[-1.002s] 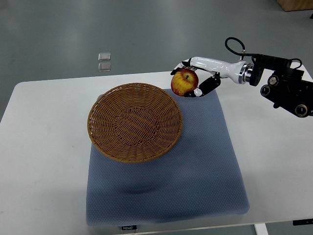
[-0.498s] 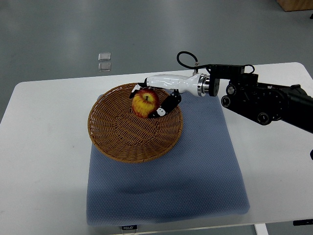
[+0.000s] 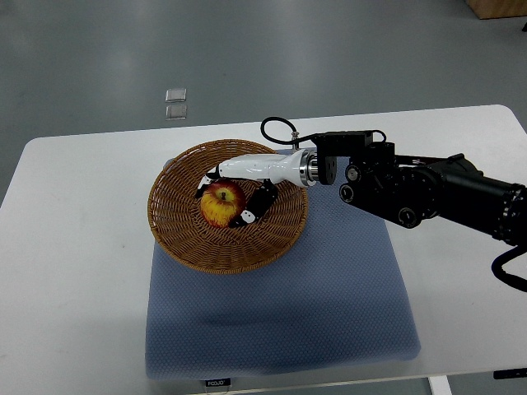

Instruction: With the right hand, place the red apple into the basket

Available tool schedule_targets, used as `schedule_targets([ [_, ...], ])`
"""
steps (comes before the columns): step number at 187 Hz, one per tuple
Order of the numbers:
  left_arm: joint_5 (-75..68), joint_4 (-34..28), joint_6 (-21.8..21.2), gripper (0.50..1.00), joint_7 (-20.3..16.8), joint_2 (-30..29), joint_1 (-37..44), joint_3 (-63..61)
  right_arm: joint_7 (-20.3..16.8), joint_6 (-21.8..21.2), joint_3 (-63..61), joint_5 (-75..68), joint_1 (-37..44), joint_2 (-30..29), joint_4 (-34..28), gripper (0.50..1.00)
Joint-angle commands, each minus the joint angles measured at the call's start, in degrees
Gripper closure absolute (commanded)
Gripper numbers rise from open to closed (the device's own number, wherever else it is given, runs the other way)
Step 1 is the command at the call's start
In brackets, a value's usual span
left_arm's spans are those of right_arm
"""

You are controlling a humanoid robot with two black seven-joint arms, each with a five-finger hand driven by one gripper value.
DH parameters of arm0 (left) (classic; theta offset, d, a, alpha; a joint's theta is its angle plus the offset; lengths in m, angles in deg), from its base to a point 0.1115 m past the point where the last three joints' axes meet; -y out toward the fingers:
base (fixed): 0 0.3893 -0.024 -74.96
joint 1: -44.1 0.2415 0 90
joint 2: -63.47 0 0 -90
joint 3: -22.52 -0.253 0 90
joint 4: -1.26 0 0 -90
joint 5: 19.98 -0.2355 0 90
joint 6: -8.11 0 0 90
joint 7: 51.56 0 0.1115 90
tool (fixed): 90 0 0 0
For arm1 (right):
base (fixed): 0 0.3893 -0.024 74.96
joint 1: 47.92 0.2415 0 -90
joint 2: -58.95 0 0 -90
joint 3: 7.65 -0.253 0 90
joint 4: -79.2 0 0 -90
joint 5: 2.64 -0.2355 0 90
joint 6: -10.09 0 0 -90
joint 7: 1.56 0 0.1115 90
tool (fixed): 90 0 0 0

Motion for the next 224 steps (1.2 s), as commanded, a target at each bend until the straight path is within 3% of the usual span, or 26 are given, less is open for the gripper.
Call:
schedule_targets([
  [1, 0.0, 0.1, 0.1, 0.500, 0.0, 0.0, 0.0, 0.0, -0.6, 0.2, 0.1, 0.0, -0.1, -0.8, 0.9, 0.746],
  [31, 0.0, 0.1, 0.1, 0.500, 0.0, 0.0, 0.0, 0.0, -1.3, 0.4, 0.6, 0.0, -0.2, -0.9, 1.1, 0.713],
  [36, 0.0, 0.1, 0.1, 0.500, 0.0, 0.0, 0.0, 0.0, -1.5, 0.3, 1.1, 0.0, -0.1, -0.9, 1.1, 0.681],
  [70, 0.0, 0.0, 0.1, 0.500, 0.0, 0.0, 0.0, -0.1, -1.5, -0.3, 1.2, -0.1, 0.0, -0.9, 1.0, 0.603],
  [152, 0.0, -0.2, 0.1, 0.500, 0.0, 0.0, 0.0, -0.2, -1.5, -0.2, -3.4, -2.9, 0.5, 0.7, 1.1, 0.595],
  [205, 0.0, -0.1, 0.1, 0.500, 0.0, 0.0, 0.0, -0.1, -4.6, 0.8, -14.6, -24.4, -1.9, 5.5, 4.8, 0.597],
  [224, 0.0, 0.0, 0.1, 0.500, 0.0, 0.0, 0.0, -0.1, -6.7, 4.7, -17.1, -33.7, -3.1, 6.5, 8.0, 0.597],
])
